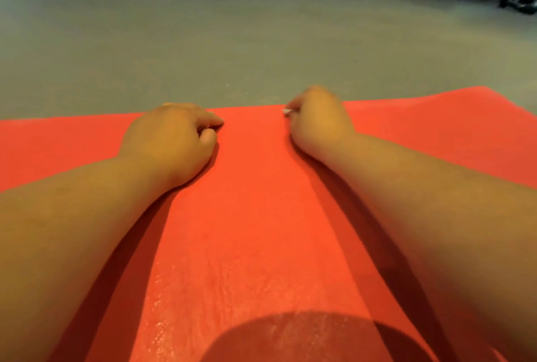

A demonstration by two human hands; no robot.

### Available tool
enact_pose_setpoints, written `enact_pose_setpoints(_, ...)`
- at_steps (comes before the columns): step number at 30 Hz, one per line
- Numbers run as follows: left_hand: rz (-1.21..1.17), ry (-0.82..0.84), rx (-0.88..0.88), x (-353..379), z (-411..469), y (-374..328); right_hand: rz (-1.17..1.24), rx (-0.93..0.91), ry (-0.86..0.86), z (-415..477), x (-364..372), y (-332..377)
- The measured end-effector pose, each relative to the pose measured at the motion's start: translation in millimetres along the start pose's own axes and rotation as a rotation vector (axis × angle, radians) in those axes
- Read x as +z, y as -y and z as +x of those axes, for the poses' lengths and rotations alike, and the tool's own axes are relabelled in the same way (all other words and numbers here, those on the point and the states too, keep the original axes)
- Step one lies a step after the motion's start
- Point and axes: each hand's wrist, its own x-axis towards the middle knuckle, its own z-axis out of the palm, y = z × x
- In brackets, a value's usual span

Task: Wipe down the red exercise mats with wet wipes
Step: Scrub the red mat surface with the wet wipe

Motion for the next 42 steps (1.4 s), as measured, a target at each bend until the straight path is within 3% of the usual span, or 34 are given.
enact_pose_setpoints(2, 0.007, 0.003, -0.013, -1.0, -1.2, 0.5, 0.083, -0.174, 0.034, -8.1, 2.2, 12.4)
enact_pose_setpoints(4, 0.0, 0.008, -0.022, -1.1, -2.8, 1.5, 0.074, -0.184, 0.085, -3.2, -5.9, -4.5)
enact_pose_setpoints(8, -0.017, -0.015, -0.045, -1.4, -0.4, 2.2, -0.165, 0.204, 0.042, 9.6, -27.8, -72.7)
enact_pose_setpoints(10, -0.018, -0.01, -0.052, -0.9, 0.3, 2.4, -0.168, 0.228, 0.015, 7.8, -22.5, -66.7)
enact_pose_setpoints(12, -0.018, -0.002, -0.043, -1.5, 1.2, 1.3, -0.067, 0.148, -0.003, 3.0, -11.0, -36.0)
enact_pose_setpoints(15, -0.023, -0.002, -0.052, -2.8, -1.1, 0.0, 0.075, -0.125, 0.018, -14.8, 3.9, 17.2)
enact_pose_setpoints(18, -0.016, 0.007, -0.032, -1.8, -4.1, 1.9, 0.133, -0.308, 0.081, -19.7, -3.3, 22.1)
enact_pose_setpoints(24, -0.036, 0.0, -0.022, 1.3, 1.0, 7.3, -0.17, 0.26, 0.043, 8.6, -28.4, -65.6)
enact_pose_setpoints(27, -0.036, 0.006, -0.015, 0.8, 2.3, 4.4, -0.086, 0.208, 0.011, 2.2, -14.0, -32.4)
enact_pose_setpoints(31, 0.033, -0.017, 0.002, -4.1, -5.2, -0.8, 0.078, -0.09, 0.018, -22.3, 2.3, 30.9)
enact_pose_setpoints(34, 0.112, -0.02, 0.003, -6.0, -9.8, -7.5, 0.127, -0.289, 0.115, -30.7, -7.2, 34.8)
enact_pose_setpoints(36, 0.186, -0.009, 0.01, -8.7, -11.5, -12.7, 0.028, -0.212, 0.165, -19.1, -20.7, 2.1)
enact_pose_setpoints(39, 0.35, 0.07, 0.026, -16.0, -17.0, -22.3, -0.115, 0.127, 0.101, -17.2, -43.3, -60.5)
enact_pose_setpoints(42, 0.483, 0.215, 0.061, -24.2, -24.1, -33.6, -0.073, 0.007, 0.084, -52.3, -41.3, -54.5)
